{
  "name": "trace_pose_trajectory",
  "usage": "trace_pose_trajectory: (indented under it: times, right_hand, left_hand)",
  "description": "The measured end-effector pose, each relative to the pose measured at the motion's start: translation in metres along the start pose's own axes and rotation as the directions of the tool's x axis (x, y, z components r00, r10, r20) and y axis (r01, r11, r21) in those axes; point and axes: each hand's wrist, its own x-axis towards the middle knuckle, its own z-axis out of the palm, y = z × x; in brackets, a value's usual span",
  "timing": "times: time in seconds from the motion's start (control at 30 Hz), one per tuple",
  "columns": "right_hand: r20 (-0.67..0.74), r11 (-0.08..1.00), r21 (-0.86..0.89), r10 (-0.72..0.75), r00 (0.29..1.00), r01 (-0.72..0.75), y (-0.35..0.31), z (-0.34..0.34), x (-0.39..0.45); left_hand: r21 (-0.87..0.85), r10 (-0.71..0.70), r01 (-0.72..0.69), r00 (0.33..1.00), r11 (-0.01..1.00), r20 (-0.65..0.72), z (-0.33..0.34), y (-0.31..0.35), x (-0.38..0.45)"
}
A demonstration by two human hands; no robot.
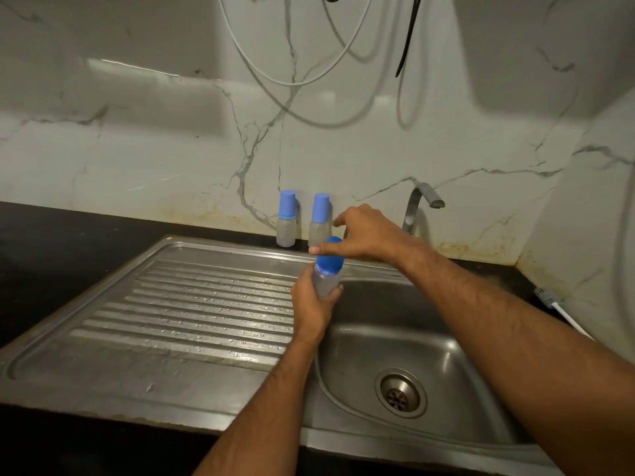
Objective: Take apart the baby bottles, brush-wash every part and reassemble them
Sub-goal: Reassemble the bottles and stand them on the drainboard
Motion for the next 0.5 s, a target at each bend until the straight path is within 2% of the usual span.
trace_pose_trajectory:
  times: [0.07,0.13,0.2,0.3,0.43,0.5]
  right_hand:
    - [0.074,0.994,0.091,-0.061,0.995,0.054,0.003,-0.011,0.001]
    - [0.151,0.99,0.02,-0.144,0.978,0.142,0.001,-0.009,0.004]
    - [0.131,0.979,-0.061,-0.184,0.974,0.194,-0.002,0.002,0.005]
    - [0.06,0.987,-0.075,-0.139,0.988,0.143,0.001,0.008,0.004]
    - [0.029,0.998,0.018,-0.064,0.998,0.063,-0.004,0.013,0.003]
    - [0.011,0.999,-0.007,-0.036,0.999,0.036,-0.008,0.018,0.003]
  left_hand:
    - [-0.019,-0.002,0.002,1.0,1.0,-0.005,-0.001,0.001,0.003]
    - [-0.016,0.001,-0.001,1.0,1.0,-0.01,-0.002,0.0,0.005]
    - [-0.012,-0.006,0.005,1.0,1.0,-0.022,-0.003,-0.001,0.003]
    - [-0.013,-0.009,0.009,1.0,1.0,-0.001,0.001,-0.002,0.0]
    - [0.008,-0.031,0.031,1.0,0.999,0.0,-0.001,0.001,0.0]
    - [0.023,-0.034,0.034,0.999,0.999,0.003,-0.003,-0.001,0.002]
